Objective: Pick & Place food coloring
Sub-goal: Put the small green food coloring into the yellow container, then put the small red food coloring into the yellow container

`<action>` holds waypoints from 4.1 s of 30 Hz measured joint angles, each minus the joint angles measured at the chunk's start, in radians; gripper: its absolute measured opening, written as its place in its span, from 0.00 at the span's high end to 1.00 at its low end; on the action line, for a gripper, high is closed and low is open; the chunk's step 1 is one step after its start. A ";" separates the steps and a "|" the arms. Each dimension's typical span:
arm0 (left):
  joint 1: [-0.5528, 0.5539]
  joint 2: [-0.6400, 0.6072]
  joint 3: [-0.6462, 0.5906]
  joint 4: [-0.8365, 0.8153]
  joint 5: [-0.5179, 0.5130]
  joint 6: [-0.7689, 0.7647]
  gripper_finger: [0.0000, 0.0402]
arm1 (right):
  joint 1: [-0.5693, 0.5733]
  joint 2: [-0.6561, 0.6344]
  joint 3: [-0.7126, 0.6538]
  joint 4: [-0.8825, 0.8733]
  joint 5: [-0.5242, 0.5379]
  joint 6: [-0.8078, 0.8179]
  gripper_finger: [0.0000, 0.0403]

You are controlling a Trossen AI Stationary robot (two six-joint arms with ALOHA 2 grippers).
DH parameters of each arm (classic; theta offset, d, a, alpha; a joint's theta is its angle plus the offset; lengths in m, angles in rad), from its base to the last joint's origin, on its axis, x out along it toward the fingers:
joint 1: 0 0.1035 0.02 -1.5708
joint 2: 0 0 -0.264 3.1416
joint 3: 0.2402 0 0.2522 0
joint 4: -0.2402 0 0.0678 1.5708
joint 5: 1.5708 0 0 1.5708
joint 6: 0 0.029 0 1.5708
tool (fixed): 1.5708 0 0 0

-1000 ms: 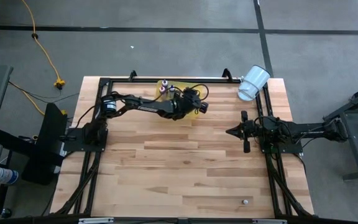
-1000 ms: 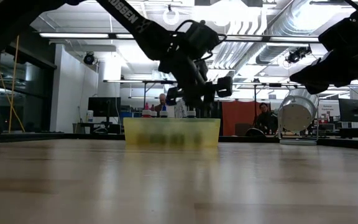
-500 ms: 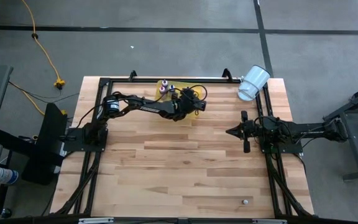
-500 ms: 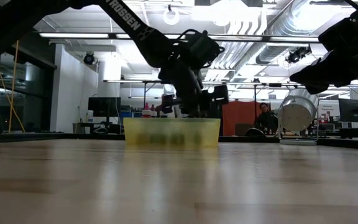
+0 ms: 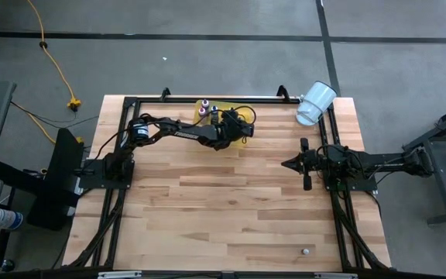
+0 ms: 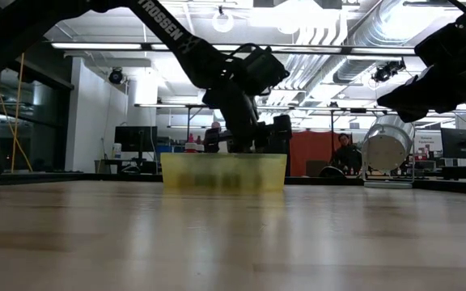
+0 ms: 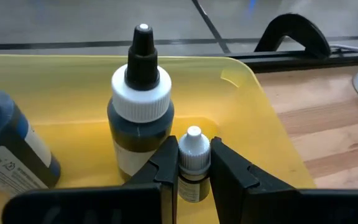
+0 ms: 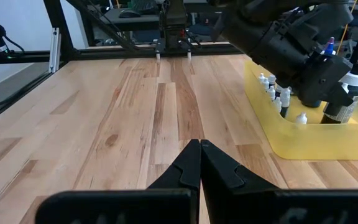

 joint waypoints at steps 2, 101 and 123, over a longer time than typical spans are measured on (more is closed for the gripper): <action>0.000 0.000 0.000 0.001 0.000 0.000 0.87 | 0.000 0.000 0.000 0.000 0.000 0.000 1.00; -0.001 -0.001 -0.001 -0.026 0.182 0.064 0.51 | 0.000 0.000 0.000 0.000 0.000 0.000 1.00; -0.037 -0.142 -0.001 -0.002 0.226 0.286 0.51 | 0.000 0.000 0.000 0.000 0.000 0.000 1.00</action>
